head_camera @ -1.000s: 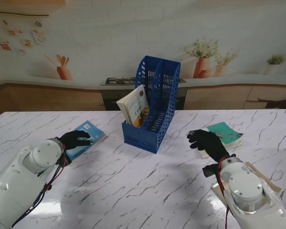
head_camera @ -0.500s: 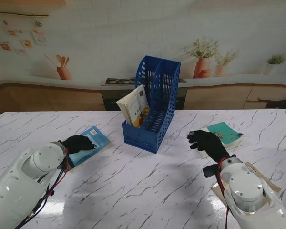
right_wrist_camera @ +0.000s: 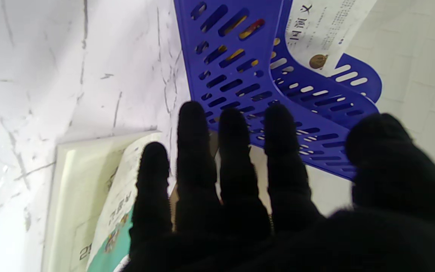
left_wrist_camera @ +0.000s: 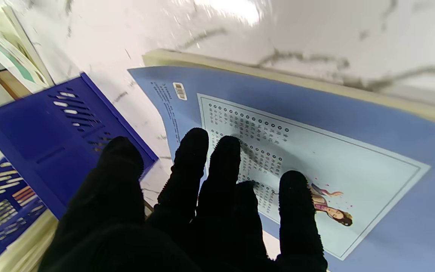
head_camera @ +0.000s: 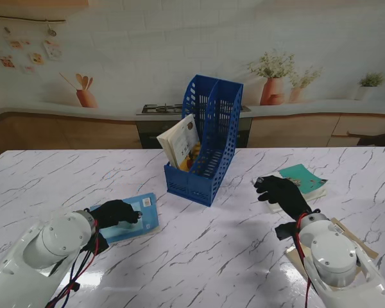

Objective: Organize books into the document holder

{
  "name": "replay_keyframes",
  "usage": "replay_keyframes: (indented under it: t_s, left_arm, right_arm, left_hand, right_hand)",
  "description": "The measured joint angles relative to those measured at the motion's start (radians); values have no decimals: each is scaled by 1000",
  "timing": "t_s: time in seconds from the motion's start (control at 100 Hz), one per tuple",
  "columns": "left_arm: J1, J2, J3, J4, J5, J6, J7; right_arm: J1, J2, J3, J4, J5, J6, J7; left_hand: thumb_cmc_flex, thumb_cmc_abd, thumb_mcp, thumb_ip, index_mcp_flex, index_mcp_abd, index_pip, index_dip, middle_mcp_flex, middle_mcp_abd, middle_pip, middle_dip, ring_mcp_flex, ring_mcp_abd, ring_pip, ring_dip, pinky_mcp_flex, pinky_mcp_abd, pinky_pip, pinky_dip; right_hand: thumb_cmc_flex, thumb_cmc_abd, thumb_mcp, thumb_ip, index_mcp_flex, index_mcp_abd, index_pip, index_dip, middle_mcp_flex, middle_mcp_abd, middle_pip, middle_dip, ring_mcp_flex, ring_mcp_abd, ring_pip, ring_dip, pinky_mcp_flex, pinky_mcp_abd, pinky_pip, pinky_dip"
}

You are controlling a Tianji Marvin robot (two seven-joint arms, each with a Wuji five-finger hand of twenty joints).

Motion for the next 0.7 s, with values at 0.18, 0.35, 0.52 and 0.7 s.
replay_keyframes:
  t_s: [0.18, 0.35, 0.52, 0.7]
  left_arm:
    - [122, -13, -28, -103, -4, -11, 75]
    - [233, -54, -64, -176, 18, -9, 224]
    - [275, -70, -105, -225, 59, 39, 243]
    - [291, -78, -140, -233, 112, 118, 290]
  right_arm:
    - [-3, 2, 1, -1, -1, 0, 4]
    - [-3, 2, -3, 1, 2, -4, 5]
    - [1, 2, -9, 5, 4, -8, 4]
    - [7, 2, -11, 9, 5, -8, 4]
  left_hand:
    - [0, 0, -15, 0, 1, 0, 20, 12, 42, -3, 19, 0, 174, 45, 238, 61, 19, 16, 1, -2]
    - [0, 0, -84, 0, -40, -46, 9, 22, 21, -24, 72, 53, 263, 225, 308, 170, 5, 40, 1, -2]
    - [0, 0, -99, 0, -77, -59, -29, 21, -34, -29, 54, 55, 261, 228, 292, 188, -10, 40, 1, -2]
    - [0, 0, -108, 0, -88, -60, -54, 21, -76, -31, 36, 56, 210, 229, 247, 188, -47, 41, -26, -14]
  right_hand:
    - [0, 1, 0, 0, 0, 0, 0, 0, 0, 0, 0, 0, 0, 0, 0, 0, 0, 0, 0, 0]
    - [0, 2, 0, 0, 0, 0, 0, 0, 0, 0, 0, 0, 0, 0, 0, 0, 0, 0, 0, 0]
    - [0, 2, -12, 0, 0, 0, 0, 0, 0, 0, 0, 0, 0, 0, 0, 0, 0, 0, 0, 0]
    - [2, 2, -12, 0, 0, 0, 0, 0, 0, 0, 0, 0, 0, 0, 0, 0, 0, 0, 0, 0]
